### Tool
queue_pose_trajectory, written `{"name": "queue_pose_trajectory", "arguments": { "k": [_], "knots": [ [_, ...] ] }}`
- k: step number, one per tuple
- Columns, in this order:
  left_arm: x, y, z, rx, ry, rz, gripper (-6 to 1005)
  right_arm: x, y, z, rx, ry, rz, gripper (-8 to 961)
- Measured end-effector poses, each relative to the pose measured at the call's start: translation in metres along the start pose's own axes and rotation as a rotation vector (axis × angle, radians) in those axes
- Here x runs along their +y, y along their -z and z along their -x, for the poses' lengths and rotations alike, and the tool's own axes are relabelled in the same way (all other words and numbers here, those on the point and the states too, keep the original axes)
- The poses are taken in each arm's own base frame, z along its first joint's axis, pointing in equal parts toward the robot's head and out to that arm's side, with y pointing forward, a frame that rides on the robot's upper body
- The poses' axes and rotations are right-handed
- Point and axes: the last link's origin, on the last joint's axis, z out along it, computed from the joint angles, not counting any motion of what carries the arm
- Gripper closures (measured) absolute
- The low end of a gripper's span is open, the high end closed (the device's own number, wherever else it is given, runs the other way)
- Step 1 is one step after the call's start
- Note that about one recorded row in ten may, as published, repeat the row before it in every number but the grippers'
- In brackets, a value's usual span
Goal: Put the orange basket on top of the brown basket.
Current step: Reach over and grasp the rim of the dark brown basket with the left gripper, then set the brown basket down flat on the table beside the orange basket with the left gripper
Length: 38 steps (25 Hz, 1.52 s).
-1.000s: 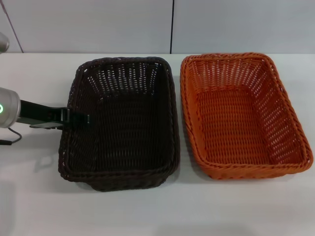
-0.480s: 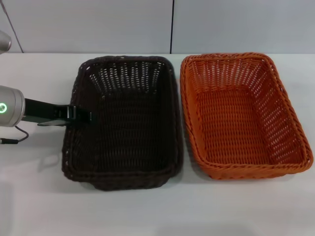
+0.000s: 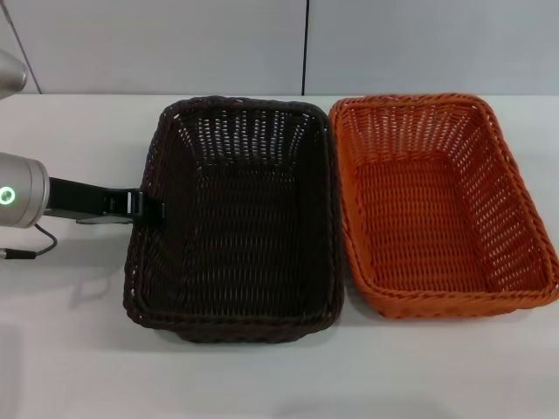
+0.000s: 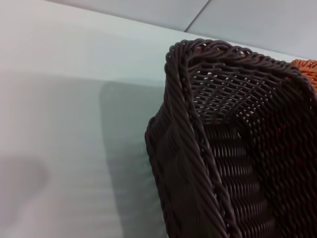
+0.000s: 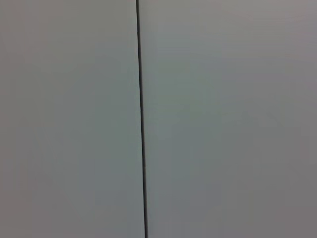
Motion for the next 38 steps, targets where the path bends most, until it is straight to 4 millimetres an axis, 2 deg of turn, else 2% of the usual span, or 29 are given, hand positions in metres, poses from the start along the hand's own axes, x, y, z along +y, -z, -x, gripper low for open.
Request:
{"name": "queue_pose_trajectory", "arguments": {
  "k": [1,7,10,14,20,27,28,29,30,38],
  "knots": [
    [0.0,0.0,0.0,0.0,0.0,0.001,725,-0.001,0.0,0.0,0.001,0.001,-0.001,382],
    [0.006,0.008,-0.009,0.009,-0.032,0.006,749,-0.004,0.003,-0.002,0.006,0.003,-0.007,382],
    [0.012,0.033,-0.025,0.068,-0.071,0.001,756,-0.004,0.003,-0.002,0.007,0.003,-0.008,383],
    [0.015,0.057,-0.04,0.096,-0.123,0.005,766,-0.003,0.003,-0.002,0.006,0.001,-0.006,383],
    [0.016,0.078,-0.058,0.101,-0.238,0.024,771,0.0,0.002,-0.002,0.006,-0.003,0.0,384],
    [0.016,0.08,-0.06,0.091,-0.261,0.032,771,0.001,0.002,-0.003,0.008,-0.008,-0.002,385],
    [0.019,0.083,-0.067,0.044,-0.397,0.091,771,0.001,0.003,-0.003,0.008,-0.009,-0.003,385],
    [0.019,0.083,-0.067,0.044,-0.397,0.091,771,0.001,0.003,-0.003,0.009,-0.01,-0.004,385],
    [0.021,0.084,-0.069,0.018,-0.481,0.111,771,0.001,0.004,-0.004,0.01,-0.01,-0.005,385],
    [0.024,0.076,-0.07,-0.023,-0.582,0.133,770,0.001,0.006,-0.006,0.014,-0.014,-0.008,386]
  ]
}}
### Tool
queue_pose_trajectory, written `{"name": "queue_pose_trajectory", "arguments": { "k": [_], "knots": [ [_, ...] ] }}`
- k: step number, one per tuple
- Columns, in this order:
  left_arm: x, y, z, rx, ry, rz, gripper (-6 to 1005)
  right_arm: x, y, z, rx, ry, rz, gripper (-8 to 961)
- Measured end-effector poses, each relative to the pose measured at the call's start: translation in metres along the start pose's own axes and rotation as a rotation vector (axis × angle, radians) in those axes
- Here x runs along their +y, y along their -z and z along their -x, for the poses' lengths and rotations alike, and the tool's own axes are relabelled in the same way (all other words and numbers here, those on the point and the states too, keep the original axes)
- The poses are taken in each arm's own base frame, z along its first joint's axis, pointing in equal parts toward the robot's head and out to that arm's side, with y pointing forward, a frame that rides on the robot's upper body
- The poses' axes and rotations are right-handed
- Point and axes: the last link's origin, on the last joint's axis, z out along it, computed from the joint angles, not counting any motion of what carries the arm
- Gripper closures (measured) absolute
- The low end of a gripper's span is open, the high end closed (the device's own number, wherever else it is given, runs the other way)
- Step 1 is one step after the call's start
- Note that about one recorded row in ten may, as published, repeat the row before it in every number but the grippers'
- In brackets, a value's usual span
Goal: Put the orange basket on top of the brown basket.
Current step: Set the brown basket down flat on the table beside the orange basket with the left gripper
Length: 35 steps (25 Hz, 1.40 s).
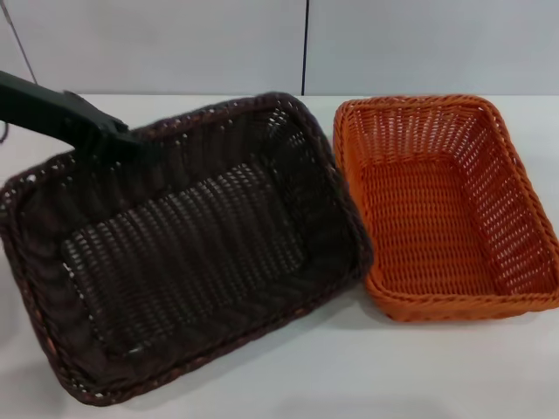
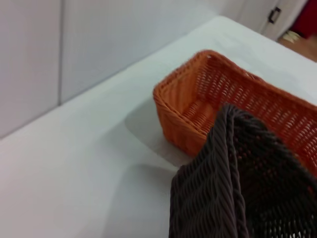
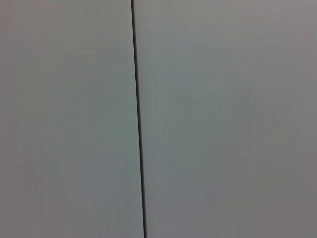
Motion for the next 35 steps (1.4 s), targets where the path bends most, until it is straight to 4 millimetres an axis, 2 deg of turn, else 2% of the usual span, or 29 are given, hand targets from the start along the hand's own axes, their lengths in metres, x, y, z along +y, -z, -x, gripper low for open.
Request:
{"name": "queue_pose_trajectory", "arguments": {
  "k": [2,4,5,6,8,10,14,17,20,26,27,35],
  "knots": [
    [0.0,-0.022,0.0,-0.031,-0.058,0.061,770,0.0,0.0,0.0,0.001,-0.001,0.0,386],
    [0.0,-0.022,0.0,-0.031,-0.058,0.061,770,0.0,0.0,0.0,0.001,-0.001,0.0,386],
    [0.001,-0.036,-0.003,-0.032,-0.072,0.098,770,0.001,0.0,0.0,0.001,-0.002,0.001,387],
    [0.001,-0.036,-0.003,-0.032,-0.072,0.098,770,0.001,0.0,0.0,-0.001,-0.002,0.002,387],
    [0.008,-0.05,-0.01,-0.019,-0.107,0.13,770,0.002,-0.001,0.001,-0.004,-0.001,0.004,387],
    [0.012,-0.056,-0.013,-0.013,-0.121,0.142,770,0.002,-0.002,0.002,-0.007,-0.001,0.005,387],
    [0.032,-0.086,-0.027,0.004,-0.159,0.211,770,0.002,-0.001,0.001,-0.006,0.0,0.005,388],
    [0.039,-0.098,-0.029,-0.003,-0.164,0.24,771,-0.001,0.001,0.0,-0.004,0.0,0.0,388],
    [0.045,-0.106,-0.031,-0.016,-0.179,0.257,763,-0.002,0.001,0.001,-0.005,0.002,-0.002,388],
    [0.049,-0.107,-0.029,-0.035,-0.185,0.278,746,-0.004,-0.002,0.002,-0.006,0.005,-0.004,389],
    [0.058,-0.105,-0.021,-0.087,-0.176,0.345,743,-0.003,-0.002,0.003,-0.006,0.004,-0.002,389],
    [0.067,-0.109,-0.014,-0.129,-0.182,0.361,721,0.004,-0.007,0.006,-0.016,0.003,0.015,390]
  ]
}}
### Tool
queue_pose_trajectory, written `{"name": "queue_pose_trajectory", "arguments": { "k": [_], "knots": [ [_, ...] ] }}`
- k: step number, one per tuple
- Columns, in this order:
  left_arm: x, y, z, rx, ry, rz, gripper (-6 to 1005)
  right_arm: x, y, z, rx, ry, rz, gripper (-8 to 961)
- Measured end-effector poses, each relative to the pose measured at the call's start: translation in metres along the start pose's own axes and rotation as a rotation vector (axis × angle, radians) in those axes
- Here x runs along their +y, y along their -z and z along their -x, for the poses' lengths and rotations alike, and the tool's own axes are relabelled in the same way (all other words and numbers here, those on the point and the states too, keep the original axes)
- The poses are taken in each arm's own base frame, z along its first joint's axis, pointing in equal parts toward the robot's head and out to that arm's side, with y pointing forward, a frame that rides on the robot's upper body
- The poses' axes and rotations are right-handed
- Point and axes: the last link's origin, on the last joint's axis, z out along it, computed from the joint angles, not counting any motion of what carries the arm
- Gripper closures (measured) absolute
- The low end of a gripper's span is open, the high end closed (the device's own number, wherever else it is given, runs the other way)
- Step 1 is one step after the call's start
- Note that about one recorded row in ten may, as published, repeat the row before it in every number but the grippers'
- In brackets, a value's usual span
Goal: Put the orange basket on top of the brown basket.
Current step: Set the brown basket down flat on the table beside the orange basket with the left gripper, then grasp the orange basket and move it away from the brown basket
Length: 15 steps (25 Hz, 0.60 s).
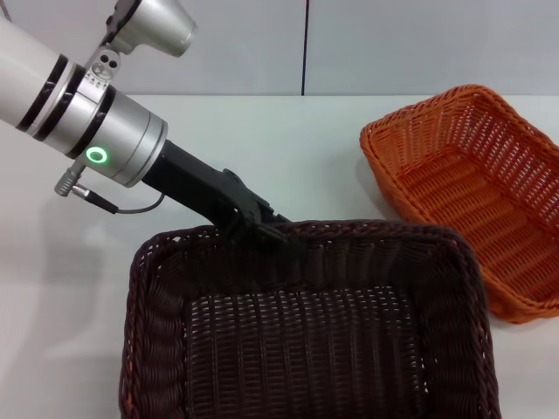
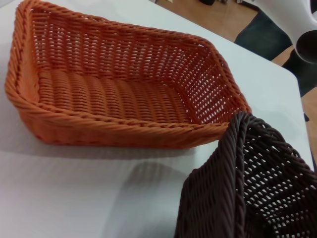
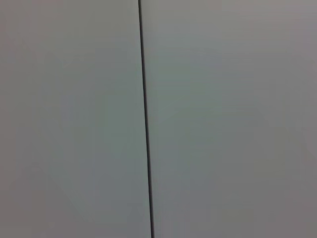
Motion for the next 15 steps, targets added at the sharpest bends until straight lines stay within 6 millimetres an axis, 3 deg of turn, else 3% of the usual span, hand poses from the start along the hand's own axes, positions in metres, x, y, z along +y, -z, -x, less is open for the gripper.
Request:
{"name": "queue_pose_trajectory", "arguments": {
  "k": [2,7,15],
  "knots": [
    [-0.001,-0.001,0.0,-0.001,-0.001,-0.006,715,0.001,0.0,0.0,-0.001,-0.001,0.0,390],
    [-0.018,0.013,-0.005,0.105,0.02,-0.122,490,0.002,-0.001,0.001,-0.004,-0.005,-0.001,391],
    [-0.029,0.029,-0.008,0.208,0.035,-0.201,300,0.005,-0.005,0.003,-0.003,-0.016,0.005,392]
  ]
}}
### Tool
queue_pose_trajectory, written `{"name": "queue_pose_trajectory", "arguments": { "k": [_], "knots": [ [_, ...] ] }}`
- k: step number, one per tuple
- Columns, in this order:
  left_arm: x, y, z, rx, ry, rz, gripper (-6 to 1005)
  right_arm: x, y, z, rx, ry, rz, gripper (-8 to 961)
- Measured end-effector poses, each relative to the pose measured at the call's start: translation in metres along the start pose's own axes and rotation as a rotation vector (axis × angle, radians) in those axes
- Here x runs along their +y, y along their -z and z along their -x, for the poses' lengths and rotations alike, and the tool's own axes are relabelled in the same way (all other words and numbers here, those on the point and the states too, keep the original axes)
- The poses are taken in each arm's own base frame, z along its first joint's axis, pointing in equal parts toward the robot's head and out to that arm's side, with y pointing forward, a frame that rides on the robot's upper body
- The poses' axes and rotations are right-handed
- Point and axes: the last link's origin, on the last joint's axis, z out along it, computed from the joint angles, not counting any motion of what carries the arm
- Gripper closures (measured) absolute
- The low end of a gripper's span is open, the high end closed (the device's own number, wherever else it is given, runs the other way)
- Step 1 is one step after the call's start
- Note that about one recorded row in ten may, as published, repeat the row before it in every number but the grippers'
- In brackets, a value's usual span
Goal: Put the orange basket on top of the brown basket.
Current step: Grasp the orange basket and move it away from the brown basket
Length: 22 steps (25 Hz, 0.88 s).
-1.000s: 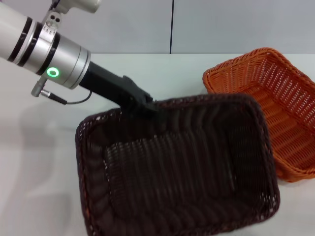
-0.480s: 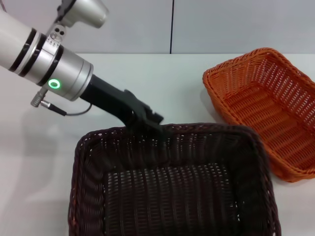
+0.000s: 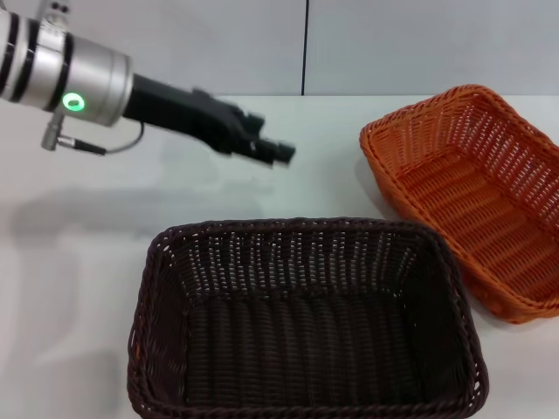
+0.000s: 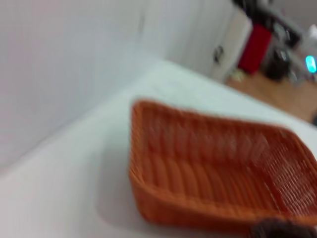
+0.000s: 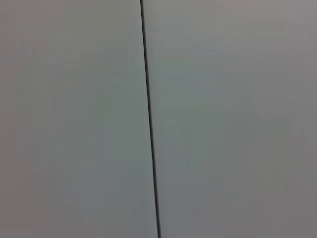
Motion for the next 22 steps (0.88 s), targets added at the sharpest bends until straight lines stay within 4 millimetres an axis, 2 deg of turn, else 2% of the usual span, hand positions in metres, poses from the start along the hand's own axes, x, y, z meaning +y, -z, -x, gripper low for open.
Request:
{"name": "queue_pose_trajectory", "arguments": {
  "k": [2,5,8,13,17,19,20,22],
  "knots": [
    [-0.003,0.004,-0.001,0.041,0.002,-0.019,253,0.0,-0.006,0.001,0.019,-0.038,0.006,392],
    [-0.005,0.02,-0.001,0.297,-0.05,-0.056,206,0.003,-0.019,0.007,0.05,-0.112,0.055,392],
    [-0.007,0.034,0.009,0.477,-0.053,-0.103,172,0.017,-0.033,0.019,0.079,-0.142,0.199,393],
    [-0.01,0.058,0.038,0.781,-0.043,-0.191,172,0.047,-0.05,0.048,0.196,-0.154,0.537,393],
    [-0.008,0.071,0.054,0.905,-0.043,-0.239,172,0.062,-0.041,0.064,0.397,-0.07,0.827,394],
    [-0.008,0.073,0.057,0.92,-0.034,-0.244,172,0.059,-0.032,0.068,0.512,0.013,0.93,394],
    [-0.008,0.075,0.058,0.927,-0.03,-0.247,172,0.053,-0.022,0.07,0.639,0.1,1.007,394],
    [-0.008,0.075,0.058,0.935,-0.028,-0.248,172,0.05,-0.019,0.073,0.685,0.14,1.03,394]
  ]
}}
